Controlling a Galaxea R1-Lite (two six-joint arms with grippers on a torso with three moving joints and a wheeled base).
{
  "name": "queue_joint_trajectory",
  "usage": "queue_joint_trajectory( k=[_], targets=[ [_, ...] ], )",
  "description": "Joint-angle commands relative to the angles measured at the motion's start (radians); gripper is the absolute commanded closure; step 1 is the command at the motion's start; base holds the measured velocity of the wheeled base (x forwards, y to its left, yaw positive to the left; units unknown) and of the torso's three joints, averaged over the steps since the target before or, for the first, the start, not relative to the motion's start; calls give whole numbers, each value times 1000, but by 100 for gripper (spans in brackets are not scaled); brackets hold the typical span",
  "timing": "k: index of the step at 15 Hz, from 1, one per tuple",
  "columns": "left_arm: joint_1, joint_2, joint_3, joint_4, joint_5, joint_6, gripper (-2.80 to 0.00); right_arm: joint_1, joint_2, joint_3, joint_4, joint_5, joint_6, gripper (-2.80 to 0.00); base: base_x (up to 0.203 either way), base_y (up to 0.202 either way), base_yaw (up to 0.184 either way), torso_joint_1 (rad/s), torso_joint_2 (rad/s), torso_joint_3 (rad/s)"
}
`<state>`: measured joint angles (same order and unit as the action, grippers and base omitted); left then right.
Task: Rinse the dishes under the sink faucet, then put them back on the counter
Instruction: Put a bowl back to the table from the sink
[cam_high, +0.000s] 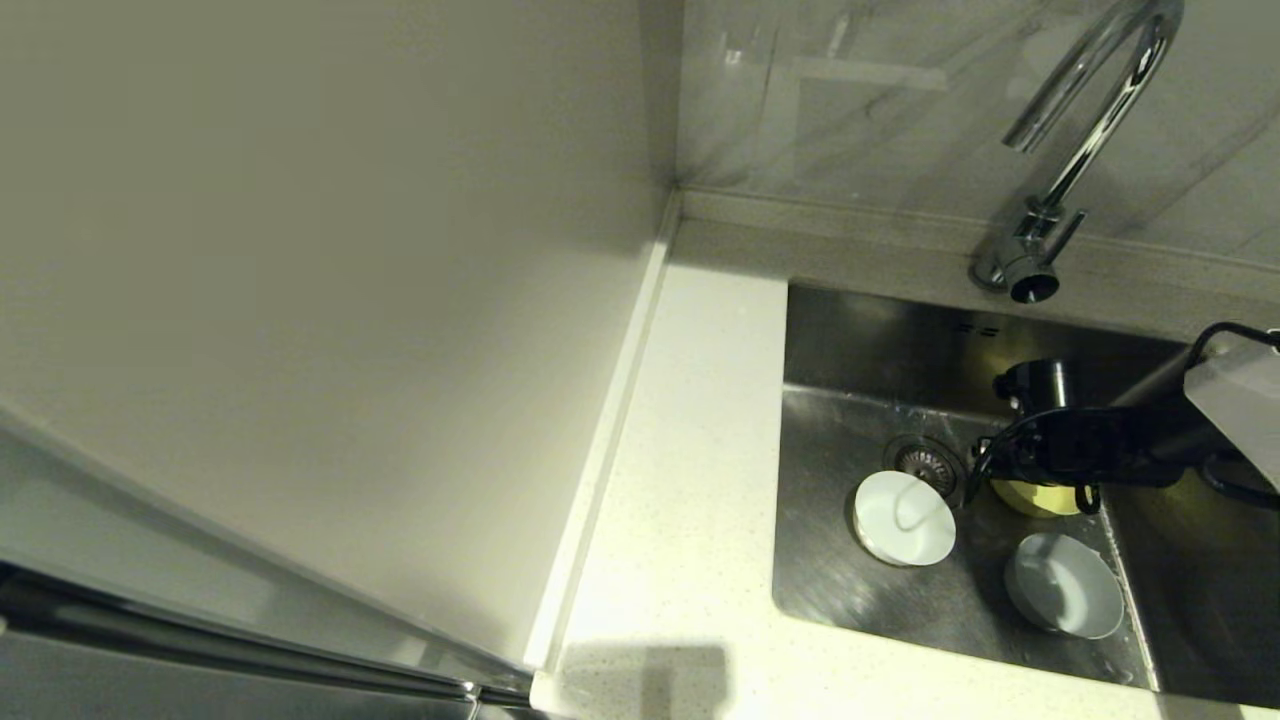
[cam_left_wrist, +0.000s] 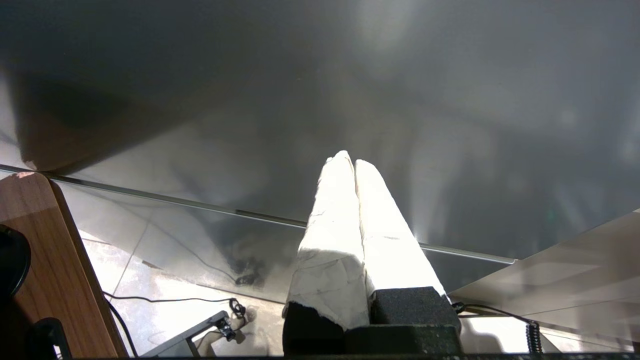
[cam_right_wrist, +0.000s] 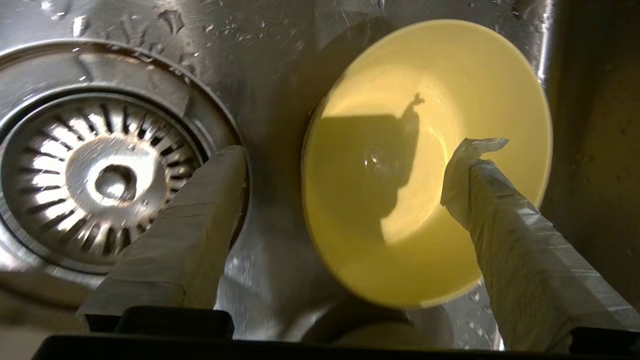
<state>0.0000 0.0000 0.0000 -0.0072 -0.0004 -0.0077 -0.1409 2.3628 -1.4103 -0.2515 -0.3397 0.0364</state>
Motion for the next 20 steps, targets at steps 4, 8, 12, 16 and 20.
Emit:
queue_joint_trajectory(
  k=[4,8,12,16,20],
  targets=[
    [0,0,3,0,0,0,0,0,70,-82,3,-18,-6,0,0,0,0,0,0,0],
    [0,0,2,0,0,0,0,0,95,-99,0,-67,-13,0,0,0,0,0,0,0],
    [0,0,3,0,0,0,0,0,110,-95,-2,-68,-10,0,0,0,0,0,0,0],
    [0,0,3,0,0,0,0,18,110,-76,-49,-82,-10,0,0,0,0,0,0,0],
    [0,0,3,0,0,0,0,59,61,105,-314,-81,-11,0,0,0,0,0,0,0]
  ],
)
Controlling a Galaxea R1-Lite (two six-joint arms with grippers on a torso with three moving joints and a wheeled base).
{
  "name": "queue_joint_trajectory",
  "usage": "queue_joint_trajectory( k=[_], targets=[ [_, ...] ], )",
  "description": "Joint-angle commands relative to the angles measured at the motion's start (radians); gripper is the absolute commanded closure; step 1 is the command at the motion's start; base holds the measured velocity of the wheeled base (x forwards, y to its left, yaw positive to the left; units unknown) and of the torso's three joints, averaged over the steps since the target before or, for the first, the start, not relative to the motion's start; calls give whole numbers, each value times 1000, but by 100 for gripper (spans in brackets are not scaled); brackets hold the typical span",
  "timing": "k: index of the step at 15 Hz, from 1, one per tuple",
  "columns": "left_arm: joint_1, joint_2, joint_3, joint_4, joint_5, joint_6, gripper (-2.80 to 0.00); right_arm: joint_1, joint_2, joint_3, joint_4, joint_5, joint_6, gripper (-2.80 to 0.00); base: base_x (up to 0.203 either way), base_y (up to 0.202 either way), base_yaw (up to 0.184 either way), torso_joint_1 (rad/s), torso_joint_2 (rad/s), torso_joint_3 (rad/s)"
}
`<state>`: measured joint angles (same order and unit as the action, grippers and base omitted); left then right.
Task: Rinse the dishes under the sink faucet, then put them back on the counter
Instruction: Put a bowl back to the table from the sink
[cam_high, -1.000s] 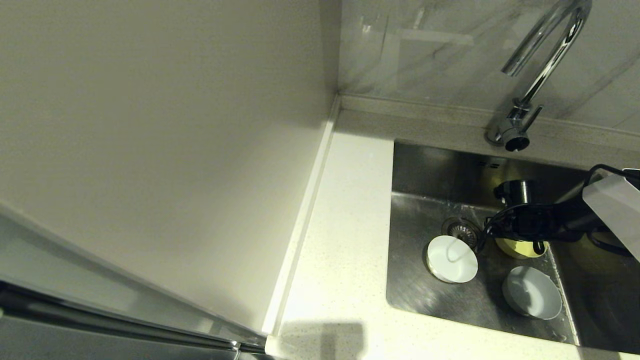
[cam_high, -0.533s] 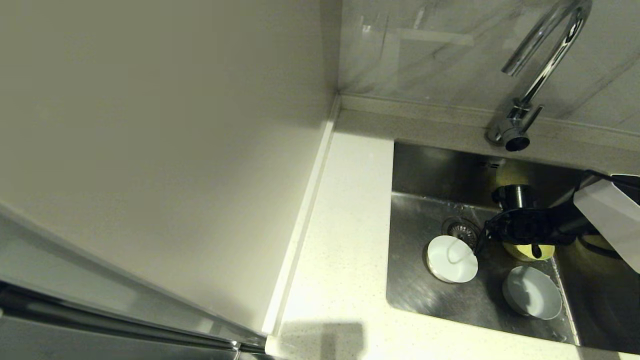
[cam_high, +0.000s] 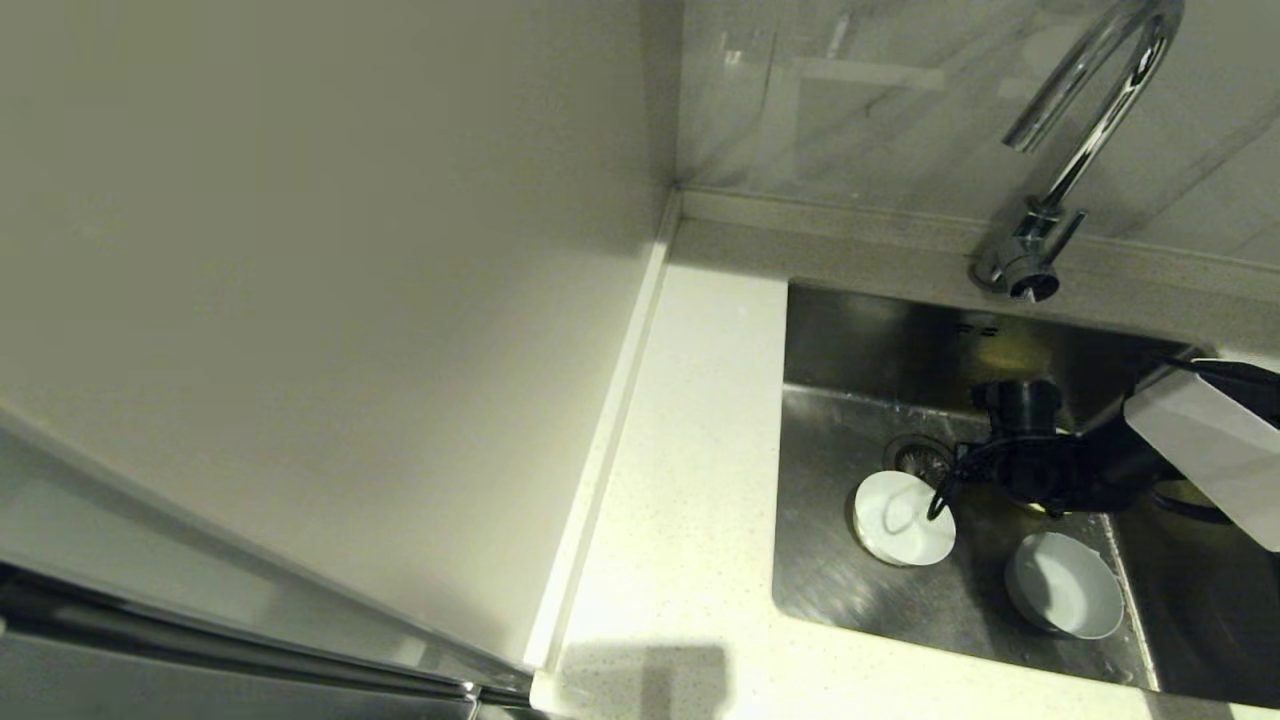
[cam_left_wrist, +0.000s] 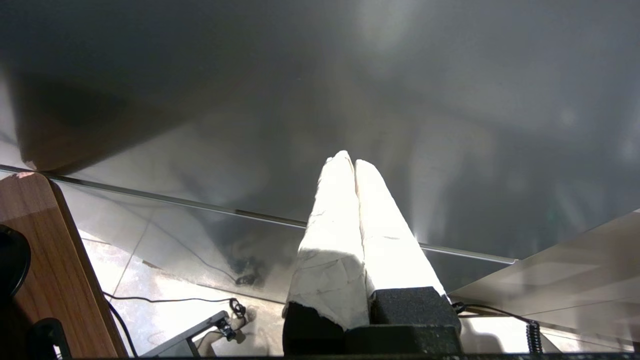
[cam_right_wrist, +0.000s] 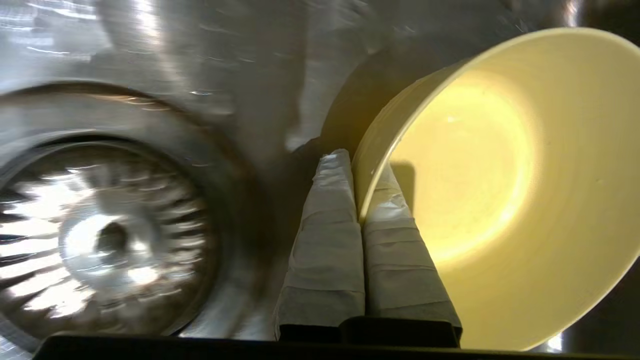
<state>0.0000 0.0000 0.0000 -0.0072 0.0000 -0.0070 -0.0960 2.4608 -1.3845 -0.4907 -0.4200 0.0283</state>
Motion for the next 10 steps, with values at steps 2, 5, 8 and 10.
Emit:
queue_joint_trajectory(
  k=[2,5,8,10],
  targets=[
    [0,0,3,0,0,-1,0,27,-147,209,-122,34,-25,0,0,0,0,0,0,0],
    [0,0,3,0,0,-1,0,43,-323,339,-137,103,3,0,0,0,0,0,0,0],
    [0,0,3,0,0,-1,0,49,-500,423,-83,215,159,0,0,0,0,0,0,0],
    [0,0,3,0,0,-1,0,50,-636,444,62,383,341,0,0,0,0,0,0,0]
  ],
)
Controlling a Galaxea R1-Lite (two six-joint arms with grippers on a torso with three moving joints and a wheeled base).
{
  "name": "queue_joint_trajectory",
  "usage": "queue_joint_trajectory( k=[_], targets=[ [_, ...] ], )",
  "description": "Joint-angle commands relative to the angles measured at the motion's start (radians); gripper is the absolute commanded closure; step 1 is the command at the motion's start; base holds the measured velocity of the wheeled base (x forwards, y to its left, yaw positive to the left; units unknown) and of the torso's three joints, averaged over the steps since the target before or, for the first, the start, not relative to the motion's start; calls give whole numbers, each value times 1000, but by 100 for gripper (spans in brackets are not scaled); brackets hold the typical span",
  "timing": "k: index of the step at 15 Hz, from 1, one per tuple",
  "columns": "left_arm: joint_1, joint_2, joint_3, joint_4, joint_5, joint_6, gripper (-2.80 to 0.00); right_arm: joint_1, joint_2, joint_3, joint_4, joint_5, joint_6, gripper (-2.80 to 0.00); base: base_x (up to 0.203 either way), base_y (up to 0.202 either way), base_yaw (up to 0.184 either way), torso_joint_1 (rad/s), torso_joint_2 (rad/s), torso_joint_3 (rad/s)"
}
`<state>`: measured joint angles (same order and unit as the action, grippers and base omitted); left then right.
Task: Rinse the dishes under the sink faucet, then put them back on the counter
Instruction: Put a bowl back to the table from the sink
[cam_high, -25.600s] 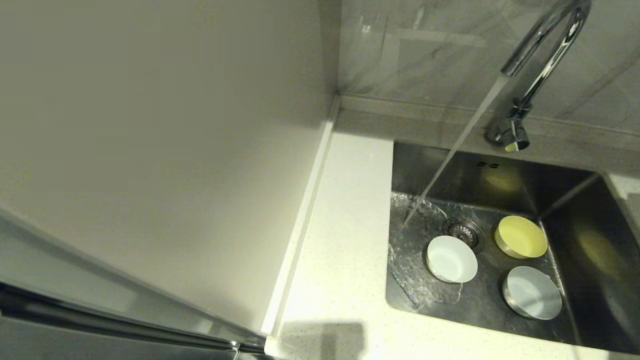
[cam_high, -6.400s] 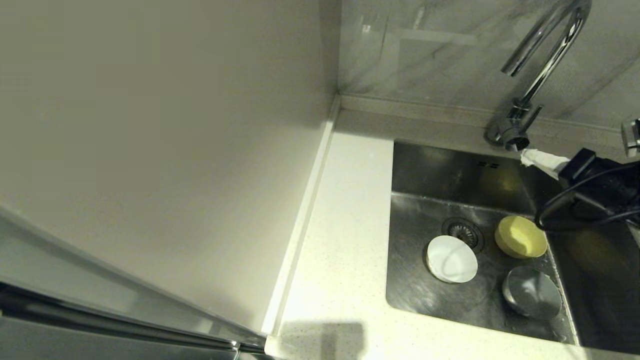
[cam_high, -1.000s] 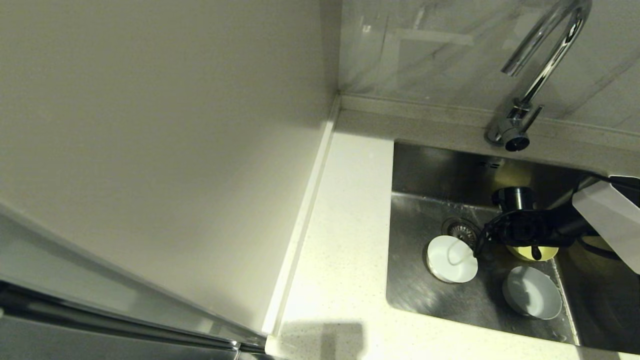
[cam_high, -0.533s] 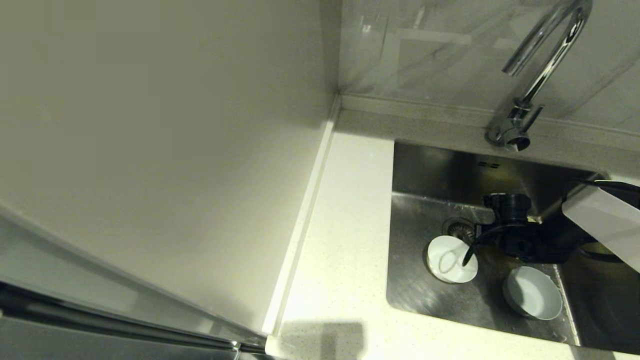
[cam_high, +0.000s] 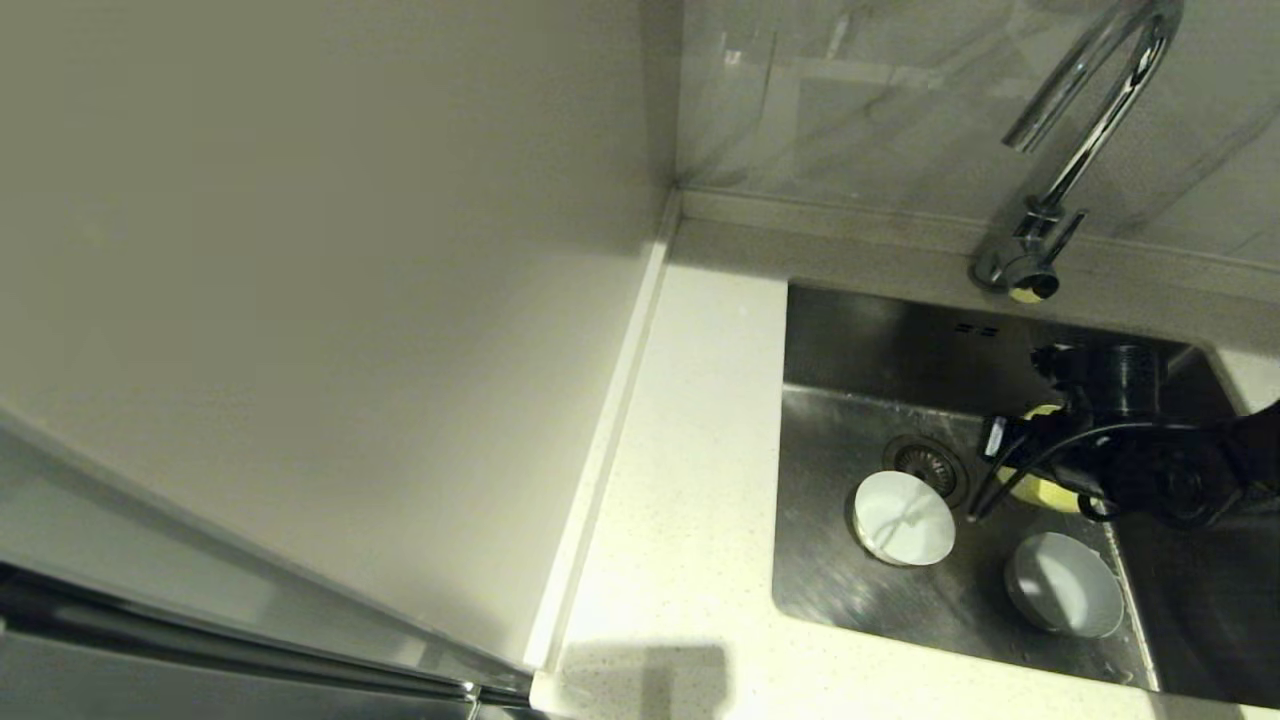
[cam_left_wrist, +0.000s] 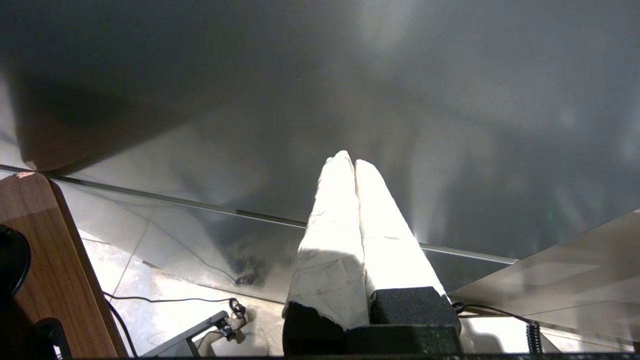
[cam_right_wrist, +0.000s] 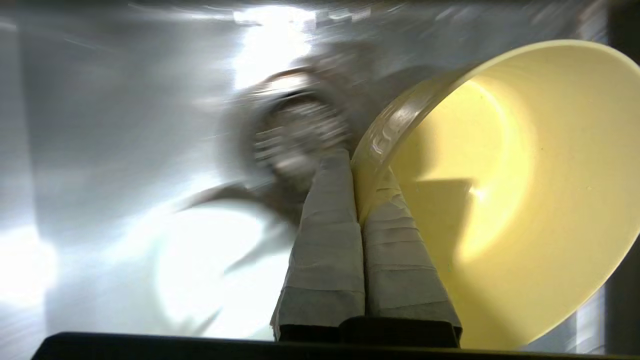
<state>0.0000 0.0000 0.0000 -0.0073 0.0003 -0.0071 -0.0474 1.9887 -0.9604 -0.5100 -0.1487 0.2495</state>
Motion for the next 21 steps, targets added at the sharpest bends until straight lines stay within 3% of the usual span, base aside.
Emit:
queue_joint_trajectory(
  k=[1,3,5,7,8,10,12,14,16,18,20,21],
  targets=[
    [0,0,3,0,0,-1,0,2,-236,20,158,239,215,0,0,0,0,0,0,0],
    [0,0,3,0,0,-1,0,1,-368,3,294,588,454,0,0,0,0,0,0,0],
    [0,0,3,0,0,-1,0,-1,-422,-29,349,859,720,0,0,0,0,0,0,0],
    [0,0,3,0,0,-1,0,-25,-446,-49,347,1150,868,0,0,0,0,0,0,0],
    [0,0,3,0,0,-1,0,-35,-452,-53,308,1250,962,0,0,0,0,0,0,0],
    [0,0,3,0,0,-1,0,-40,-454,-57,158,1343,1145,0,0,0,0,0,0,0],
    [0,0,3,0,0,-1,0,-44,-457,-52,-26,1369,1332,0,0,0,0,0,0,0],
    [0,0,3,0,0,-1,0,-51,-457,9,-201,1372,1430,0,0,0,0,0,0,0],
    [0,0,3,0,0,-1,0,-53,-425,116,-300,1370,1439,0,0,0,0,0,0,0],
    [0,0,3,0,0,-1,0,-69,-426,130,-342,1369,1406,0,0,0,0,0,0,0],
    [0,0,3,0,0,-1,0,-117,-456,115,-359,1372,1296,0,0,0,0,0,0,0],
    [0,0,3,0,0,-1,0,-159,-469,123,-352,1373,1202,0,0,0,0,0,0,0]
  ],
)
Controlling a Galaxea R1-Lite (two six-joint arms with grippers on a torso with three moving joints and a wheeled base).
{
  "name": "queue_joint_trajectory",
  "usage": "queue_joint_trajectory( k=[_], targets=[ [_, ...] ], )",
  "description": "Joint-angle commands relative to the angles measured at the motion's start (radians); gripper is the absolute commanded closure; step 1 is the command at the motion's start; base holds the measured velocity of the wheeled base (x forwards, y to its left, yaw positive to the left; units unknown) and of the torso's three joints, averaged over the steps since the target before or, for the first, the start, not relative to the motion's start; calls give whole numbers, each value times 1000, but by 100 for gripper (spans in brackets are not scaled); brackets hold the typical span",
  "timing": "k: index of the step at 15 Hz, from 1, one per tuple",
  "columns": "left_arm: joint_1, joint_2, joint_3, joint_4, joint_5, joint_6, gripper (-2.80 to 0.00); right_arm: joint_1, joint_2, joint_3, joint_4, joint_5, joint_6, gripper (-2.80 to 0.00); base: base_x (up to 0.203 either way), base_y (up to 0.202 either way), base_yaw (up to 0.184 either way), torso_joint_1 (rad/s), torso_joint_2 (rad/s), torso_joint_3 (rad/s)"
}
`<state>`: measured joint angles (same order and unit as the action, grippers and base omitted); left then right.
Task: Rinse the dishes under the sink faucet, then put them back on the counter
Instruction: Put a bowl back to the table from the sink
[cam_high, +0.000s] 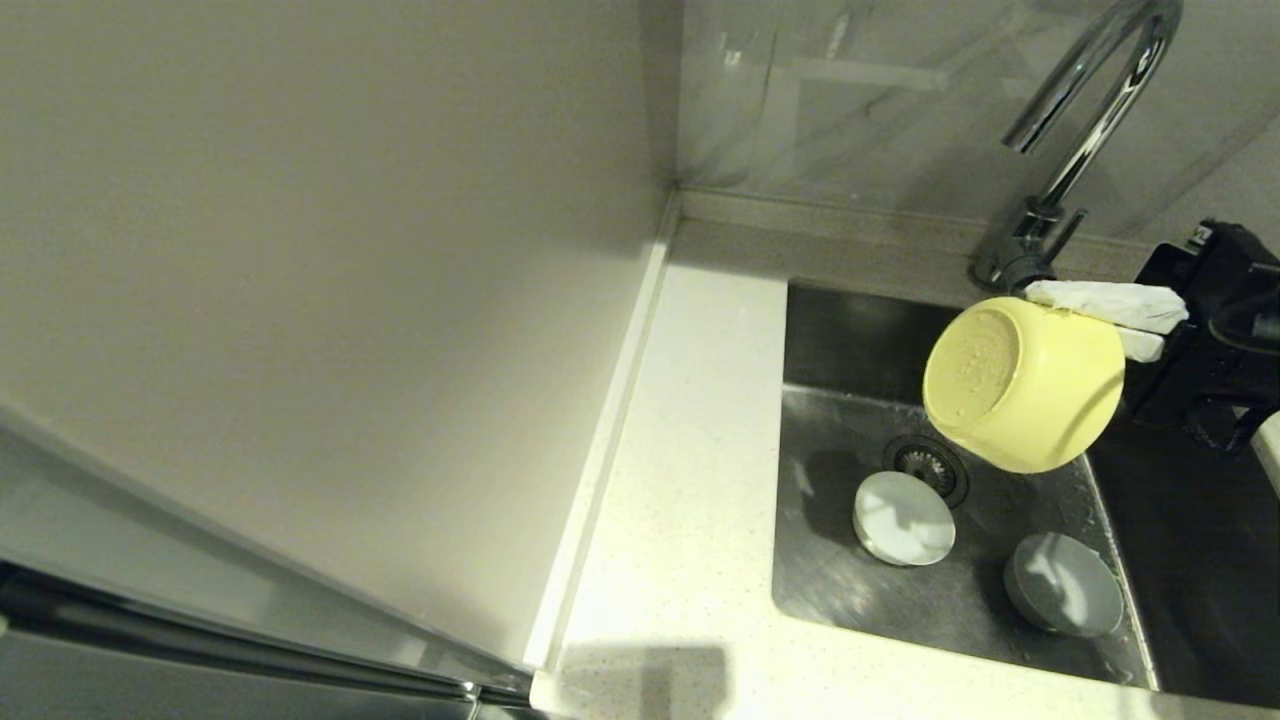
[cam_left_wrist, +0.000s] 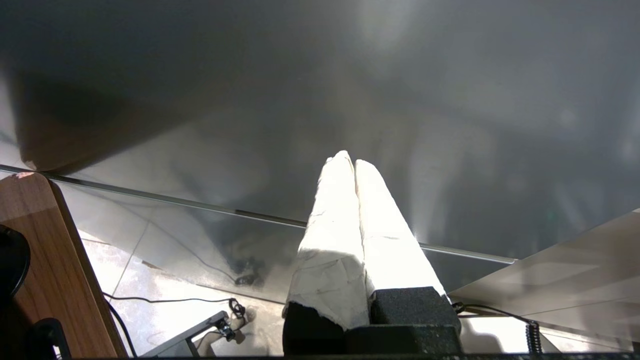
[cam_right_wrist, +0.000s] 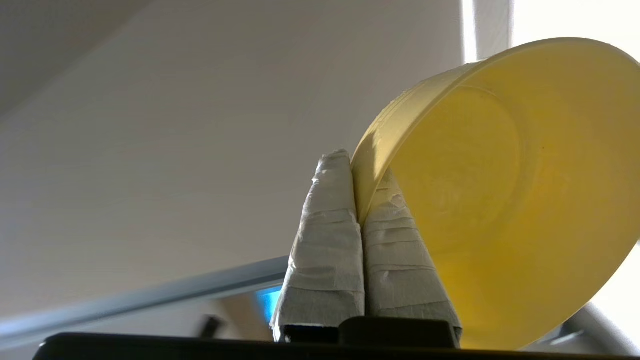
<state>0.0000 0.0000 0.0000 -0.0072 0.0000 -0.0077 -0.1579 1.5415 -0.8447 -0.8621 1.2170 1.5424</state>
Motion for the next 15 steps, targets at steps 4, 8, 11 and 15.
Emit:
queue_joint_trajectory(
  k=[4,8,11,15],
  targets=[
    [0,0,3,0,0,0,0,-271,-64,0,226,-16,-333,0,0,0,0,0,0,0],
    [0,0,3,0,0,0,0,-281,-49,-10,731,-471,-596,0,0,0,0,0,0,0],
    [0,0,3,0,0,0,0,-266,-43,-14,872,-891,-1028,0,0,0,0,0,0,0],
    [0,0,3,0,0,0,0,-270,-71,-70,769,-1107,-1427,0,0,0,0,0,0,0]
  ],
)
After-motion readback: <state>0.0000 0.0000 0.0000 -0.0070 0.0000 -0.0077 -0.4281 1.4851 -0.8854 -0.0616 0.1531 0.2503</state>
